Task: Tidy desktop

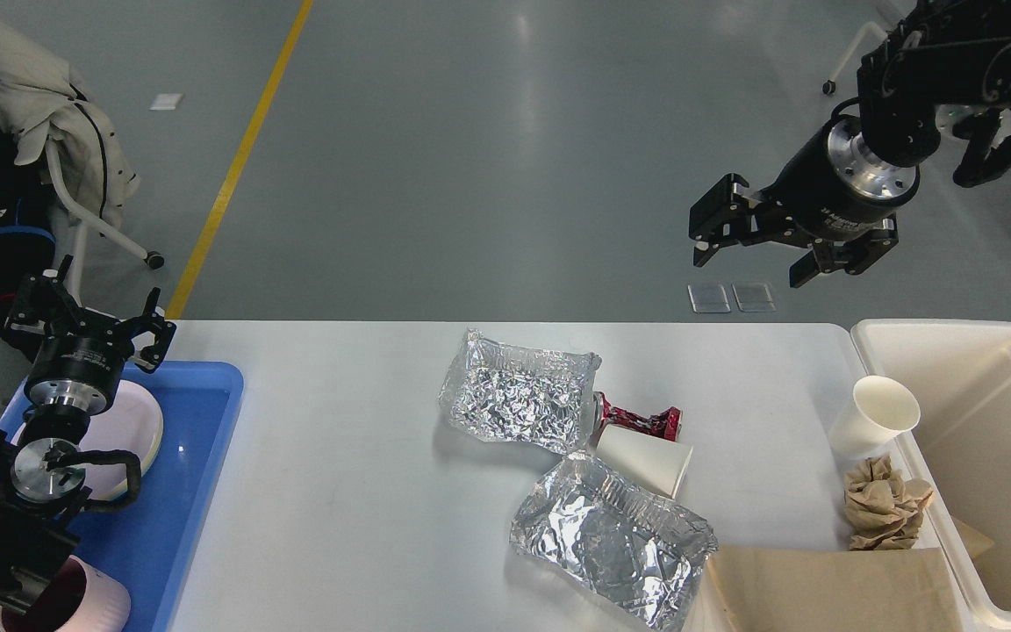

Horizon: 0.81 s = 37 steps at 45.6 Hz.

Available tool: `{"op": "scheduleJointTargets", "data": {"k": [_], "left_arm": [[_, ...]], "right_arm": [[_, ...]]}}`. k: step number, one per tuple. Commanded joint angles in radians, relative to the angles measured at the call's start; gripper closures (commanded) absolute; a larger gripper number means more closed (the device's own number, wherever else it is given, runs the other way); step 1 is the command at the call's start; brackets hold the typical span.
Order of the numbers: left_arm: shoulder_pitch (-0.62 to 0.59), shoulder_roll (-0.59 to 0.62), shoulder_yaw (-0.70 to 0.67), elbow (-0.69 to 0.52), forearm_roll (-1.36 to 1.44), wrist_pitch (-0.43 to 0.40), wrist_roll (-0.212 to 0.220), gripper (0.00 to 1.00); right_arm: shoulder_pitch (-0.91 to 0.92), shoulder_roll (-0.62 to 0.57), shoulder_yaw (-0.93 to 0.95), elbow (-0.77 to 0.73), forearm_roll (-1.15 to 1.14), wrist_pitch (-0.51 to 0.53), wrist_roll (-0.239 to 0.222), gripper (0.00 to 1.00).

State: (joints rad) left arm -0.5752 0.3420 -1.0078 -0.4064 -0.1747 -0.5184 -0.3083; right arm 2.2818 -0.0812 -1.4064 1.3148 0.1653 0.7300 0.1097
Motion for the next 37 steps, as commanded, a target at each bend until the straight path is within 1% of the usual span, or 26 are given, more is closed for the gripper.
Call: {"op": "scheduleJointTargets", "data": {"k": [1, 6, 13, 20, 25, 29, 32, 37], "left_arm": [[0.0, 0.0, 0.0, 0.0, 0.0, 0.0, 0.0, 0.02], [0.0, 0.0, 0.0, 0.0, 0.0, 0.0, 0.0, 0.02], [0.0, 0.0, 0.0, 0.0, 0.0, 0.0, 0.0, 0.02], [0.0, -0.001, -0.002, 0.0, 0.0, 0.0, 0.0, 0.02], [0.0, -0.001, 0.0, 0.0, 0.0, 0.0, 0.0, 0.02], [0.0, -0.001, -0.002, 0.0, 0.0, 0.0, 0.0, 0.02], [0.0, 0.0, -0.002, 0.0, 0.0, 0.0, 0.0, 0.02], [0.0, -0.001, -0.002, 0.0, 0.0, 0.0, 0.0, 0.02]], "right_arm": [[0.094, 0.035, 0.046, 0.171, -0.015, -0.003, -0.001, 0.0], [0.134, 0.046, 0.081, 0.282, -0.009, -0.017, -0.001, 0.0], [0.125, 0.021, 0.04, 0.29, -0.004, -0.046, -0.001, 0.0], [0.038, -0.08, -0.112, 0.29, -0.006, -0.057, -0.001, 0.0], [-0.028, -0.164, -0.215, 0.296, -0.006, -0.095, -0.001, 0.0], [-0.076, -0.228, -0.261, 0.322, -0.006, -0.133, -0.001, 0.0], [-0.09, -0.278, -0.29, 0.353, -0.004, -0.142, -0.002, 0.0], [-0.131, -0.342, -0.296, 0.392, 0.028, -0.19, -0.002, 0.0]]}}
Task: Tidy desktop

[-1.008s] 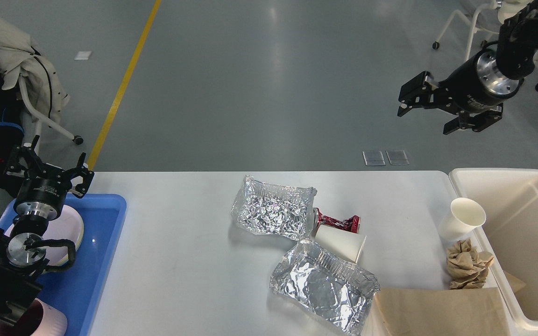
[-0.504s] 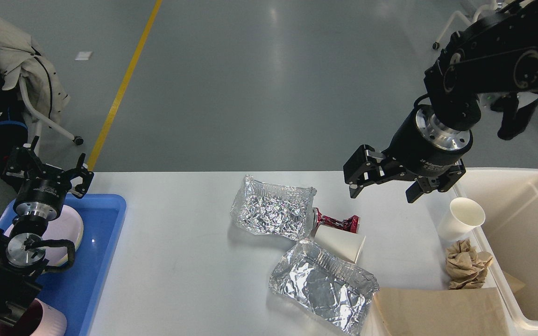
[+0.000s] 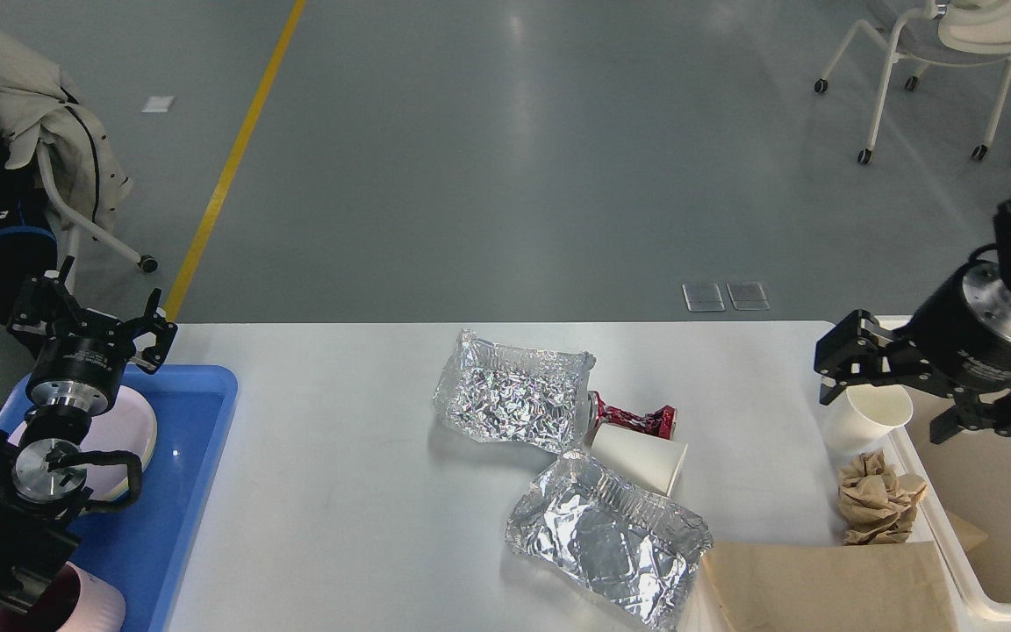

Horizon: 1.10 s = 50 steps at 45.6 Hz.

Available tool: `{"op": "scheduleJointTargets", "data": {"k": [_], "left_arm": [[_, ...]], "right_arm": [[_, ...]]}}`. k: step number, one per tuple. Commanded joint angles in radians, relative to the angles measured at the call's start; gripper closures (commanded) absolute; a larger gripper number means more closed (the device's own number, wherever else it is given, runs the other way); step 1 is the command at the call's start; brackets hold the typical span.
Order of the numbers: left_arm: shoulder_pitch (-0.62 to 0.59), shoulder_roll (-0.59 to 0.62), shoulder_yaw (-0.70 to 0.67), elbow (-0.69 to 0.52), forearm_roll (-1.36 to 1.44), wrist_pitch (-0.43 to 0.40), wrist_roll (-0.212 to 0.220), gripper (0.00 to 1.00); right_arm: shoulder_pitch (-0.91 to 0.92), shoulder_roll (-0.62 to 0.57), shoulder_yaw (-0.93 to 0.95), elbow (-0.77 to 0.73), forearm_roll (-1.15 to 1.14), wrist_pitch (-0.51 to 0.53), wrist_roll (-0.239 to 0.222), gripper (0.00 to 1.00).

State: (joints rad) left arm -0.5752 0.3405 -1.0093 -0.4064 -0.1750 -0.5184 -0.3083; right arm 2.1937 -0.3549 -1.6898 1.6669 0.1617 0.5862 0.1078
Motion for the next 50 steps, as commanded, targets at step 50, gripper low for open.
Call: {"op": "scheduleJointTargets", "data": {"k": [50], "left_arm": [[0.0, 0.0, 0.0, 0.0, 0.0, 0.0, 0.0, 0.02]], "right_arm": [[-0.687, 0.027, 0.282, 0.076, 0.613, -0.457, 0.01, 0.0]]}}
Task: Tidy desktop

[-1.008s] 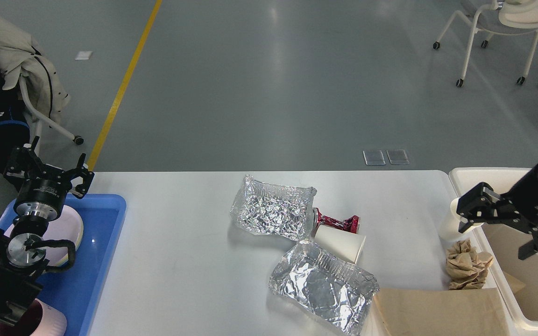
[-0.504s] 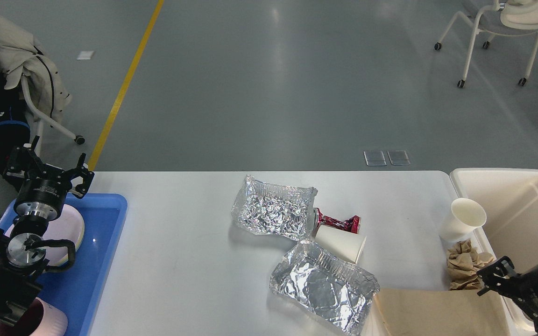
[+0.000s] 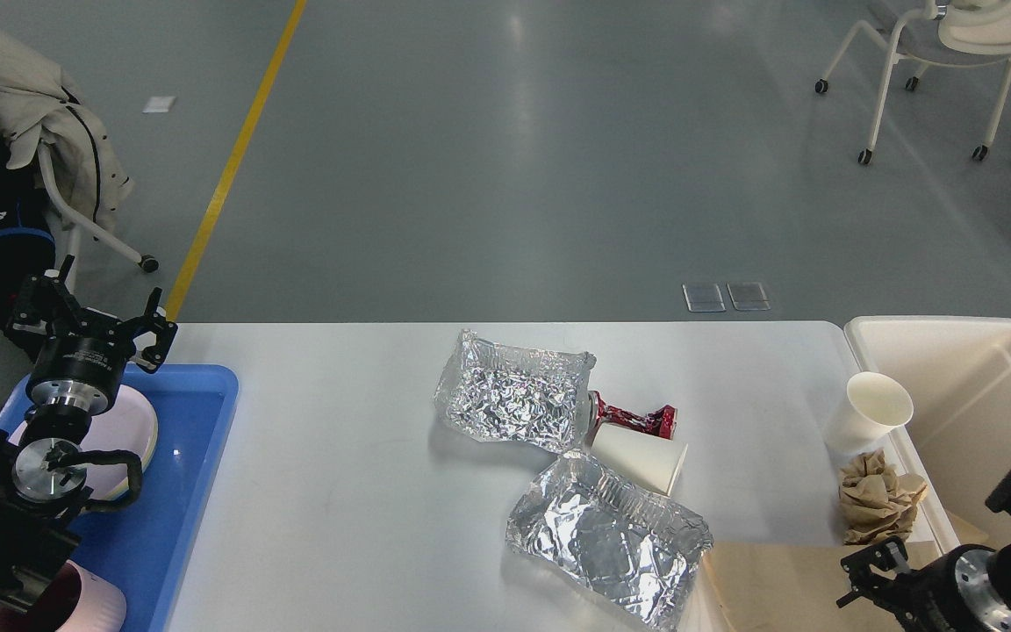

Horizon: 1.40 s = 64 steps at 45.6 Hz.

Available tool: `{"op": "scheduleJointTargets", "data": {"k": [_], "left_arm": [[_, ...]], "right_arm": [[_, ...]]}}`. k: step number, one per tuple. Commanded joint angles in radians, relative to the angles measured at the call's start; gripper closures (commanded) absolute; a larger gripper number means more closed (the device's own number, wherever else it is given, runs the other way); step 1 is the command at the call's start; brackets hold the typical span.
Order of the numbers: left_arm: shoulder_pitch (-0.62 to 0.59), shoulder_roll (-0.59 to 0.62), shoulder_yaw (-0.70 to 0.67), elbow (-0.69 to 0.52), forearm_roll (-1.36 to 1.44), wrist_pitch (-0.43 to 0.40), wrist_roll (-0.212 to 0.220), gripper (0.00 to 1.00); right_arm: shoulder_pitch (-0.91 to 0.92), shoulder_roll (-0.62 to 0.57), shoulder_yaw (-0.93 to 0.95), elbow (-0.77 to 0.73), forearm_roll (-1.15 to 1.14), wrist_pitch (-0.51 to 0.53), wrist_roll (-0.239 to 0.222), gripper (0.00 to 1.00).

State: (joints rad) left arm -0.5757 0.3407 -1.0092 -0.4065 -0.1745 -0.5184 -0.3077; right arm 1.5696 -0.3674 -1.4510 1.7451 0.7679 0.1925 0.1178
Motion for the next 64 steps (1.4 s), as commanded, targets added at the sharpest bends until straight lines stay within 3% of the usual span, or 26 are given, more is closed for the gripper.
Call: {"op": "scheduleJointTargets", "data": {"k": [1, 8, 12, 15, 18, 21, 25, 53, 64], "left_arm": [[0.0, 0.0, 0.0, 0.0, 0.0, 0.0, 0.001, 0.02], [0.0, 0.0, 0.001, 0.0, 0.0, 0.0, -0.001, 0.02], [0.0, 0.0, 0.0, 0.0, 0.0, 0.0, -0.001, 0.02], [0.0, 0.0, 0.0, 0.0, 0.0, 0.0, -0.001, 0.02], [0.0, 0.0, 0.0, 0.0, 0.0, 0.0, -0.001, 0.02], [-0.001, 0.0, 0.0, 0.0, 0.0, 0.0, -0.001, 0.02], [0.0, 0.0, 0.001, 0.0, 0.0, 0.0, -0.001, 0.02], [0.0, 0.0, 0.0, 0.0, 0.0, 0.0, -0.001, 0.02], [0.0, 0.0, 0.001, 0.0, 0.0, 0.0, -0.001, 0.02]], "right_arm": [[-0.071, 0.041, 0.053, -0.004, 0.011, -0.073, 0.0, 0.0], [-0.098, 0.042, 0.11, -0.035, 0.102, -0.126, 0.016, 0.0], [-0.108, 0.048, 0.127, -0.049, 0.125, -0.175, 0.046, 0.0], [-0.109, 0.051, 0.136, -0.052, 0.145, -0.202, 0.075, 0.06], [-0.112, 0.054, 0.141, -0.055, 0.168, -0.214, 0.086, 0.34], [-0.12, 0.064, 0.141, -0.064, 0.169, -0.234, 0.086, 0.8], [-0.147, 0.096, 0.141, -0.088, 0.169, -0.283, 0.086, 1.0], [-0.154, 0.104, 0.141, -0.027, 0.16, -0.309, 0.086, 1.0], [-0.079, 0.074, -0.049, 0.0, -0.037, -0.283, 0.088, 1.0]]}}
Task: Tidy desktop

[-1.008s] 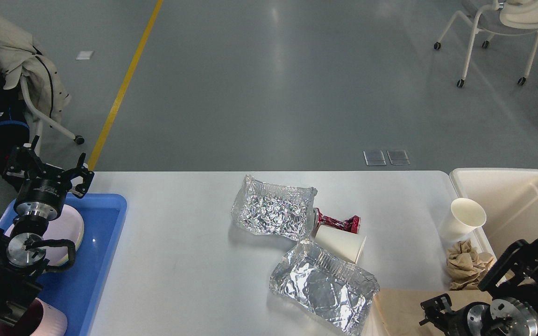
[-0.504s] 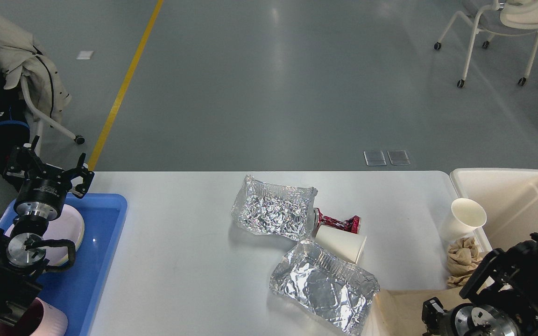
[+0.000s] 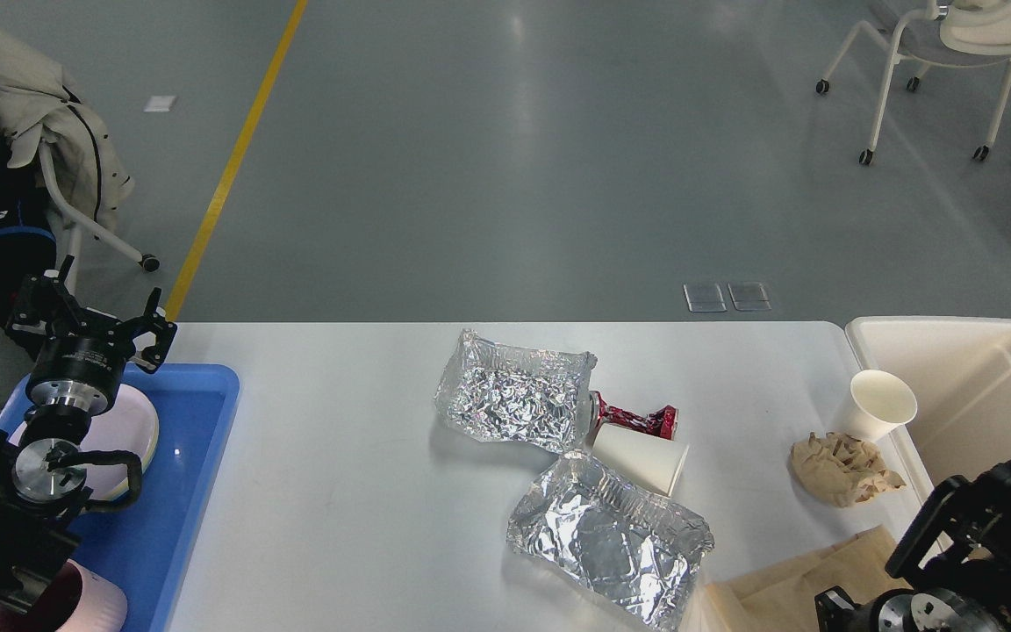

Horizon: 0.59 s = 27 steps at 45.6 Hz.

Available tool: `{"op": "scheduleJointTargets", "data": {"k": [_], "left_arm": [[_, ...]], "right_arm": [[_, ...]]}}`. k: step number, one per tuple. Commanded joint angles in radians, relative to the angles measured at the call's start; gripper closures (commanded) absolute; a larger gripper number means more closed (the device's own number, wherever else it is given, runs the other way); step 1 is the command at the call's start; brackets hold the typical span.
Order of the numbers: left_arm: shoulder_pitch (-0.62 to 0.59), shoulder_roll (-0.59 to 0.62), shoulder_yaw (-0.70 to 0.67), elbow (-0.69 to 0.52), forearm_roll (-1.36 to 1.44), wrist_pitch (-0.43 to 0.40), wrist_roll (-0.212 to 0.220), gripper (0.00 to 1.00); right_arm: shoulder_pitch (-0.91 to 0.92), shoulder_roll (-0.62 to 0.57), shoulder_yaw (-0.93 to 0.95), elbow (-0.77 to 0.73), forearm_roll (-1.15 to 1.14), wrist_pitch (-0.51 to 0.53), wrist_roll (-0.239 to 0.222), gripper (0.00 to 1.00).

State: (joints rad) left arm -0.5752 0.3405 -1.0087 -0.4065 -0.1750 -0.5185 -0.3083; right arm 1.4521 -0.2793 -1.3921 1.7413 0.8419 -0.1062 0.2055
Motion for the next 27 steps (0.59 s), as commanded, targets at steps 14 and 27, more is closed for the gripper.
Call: {"op": "scheduleJointTargets", "data": {"k": [14, 27], "left_arm": [[0.0, 0.0, -0.001, 0.0, 0.0, 0.0, 0.0, 0.02], [0.0, 0.0, -0.001, 0.0, 0.0, 0.0, 0.0, 0.02]], "right_arm": [[0.477, -0.215, -0.383, -0.003, -0.55, 0.394, -0.006, 1.0], [0.818, -0.008, -0.45, -0.216, -0.708, 0.772, 0.003, 1.0]]}}
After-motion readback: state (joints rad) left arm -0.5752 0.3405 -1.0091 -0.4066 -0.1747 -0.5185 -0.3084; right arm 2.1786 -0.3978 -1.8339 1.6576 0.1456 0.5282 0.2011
